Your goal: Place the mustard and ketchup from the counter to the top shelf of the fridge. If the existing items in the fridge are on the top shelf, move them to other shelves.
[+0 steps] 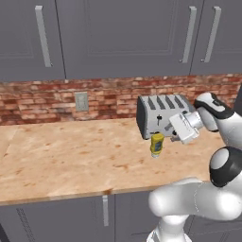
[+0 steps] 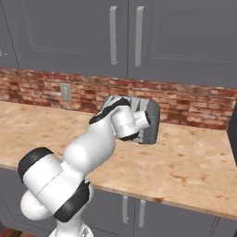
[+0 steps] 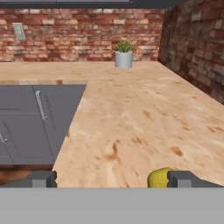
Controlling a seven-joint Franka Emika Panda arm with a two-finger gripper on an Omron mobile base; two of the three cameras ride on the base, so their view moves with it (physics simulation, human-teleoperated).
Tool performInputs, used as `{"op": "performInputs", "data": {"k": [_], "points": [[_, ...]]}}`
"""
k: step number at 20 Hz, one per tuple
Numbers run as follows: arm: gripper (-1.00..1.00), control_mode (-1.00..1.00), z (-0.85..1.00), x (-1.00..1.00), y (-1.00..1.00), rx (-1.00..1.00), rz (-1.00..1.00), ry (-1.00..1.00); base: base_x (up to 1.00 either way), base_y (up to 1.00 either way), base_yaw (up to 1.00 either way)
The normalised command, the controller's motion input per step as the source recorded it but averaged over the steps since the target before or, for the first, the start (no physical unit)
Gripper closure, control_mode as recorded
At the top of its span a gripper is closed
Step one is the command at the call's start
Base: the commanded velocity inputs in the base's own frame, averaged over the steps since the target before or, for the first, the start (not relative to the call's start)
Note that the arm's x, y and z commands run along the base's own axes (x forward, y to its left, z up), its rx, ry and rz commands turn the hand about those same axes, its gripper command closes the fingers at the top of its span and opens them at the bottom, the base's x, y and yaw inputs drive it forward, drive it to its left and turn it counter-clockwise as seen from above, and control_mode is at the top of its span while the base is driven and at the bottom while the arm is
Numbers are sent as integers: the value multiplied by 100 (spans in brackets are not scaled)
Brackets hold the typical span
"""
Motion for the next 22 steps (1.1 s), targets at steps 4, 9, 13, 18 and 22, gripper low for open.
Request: {"op": "performInputs", "data": {"k": [4, 9, 13, 18, 22], "points": [[-100, -100, -17, 11, -3, 0, 5, 0, 0, 0, 0], [-100, -100, -20, 32, -12, 0, 0, 0, 0, 0, 0], [-100, -100, -31, 25, 0, 0, 1, 0, 0, 0, 0], [-100, -100, -32, 8, 0, 0, 2, 0, 0, 0, 0], [-100, -100, -8, 19, 0, 0, 2, 0, 0, 0, 0]]}}
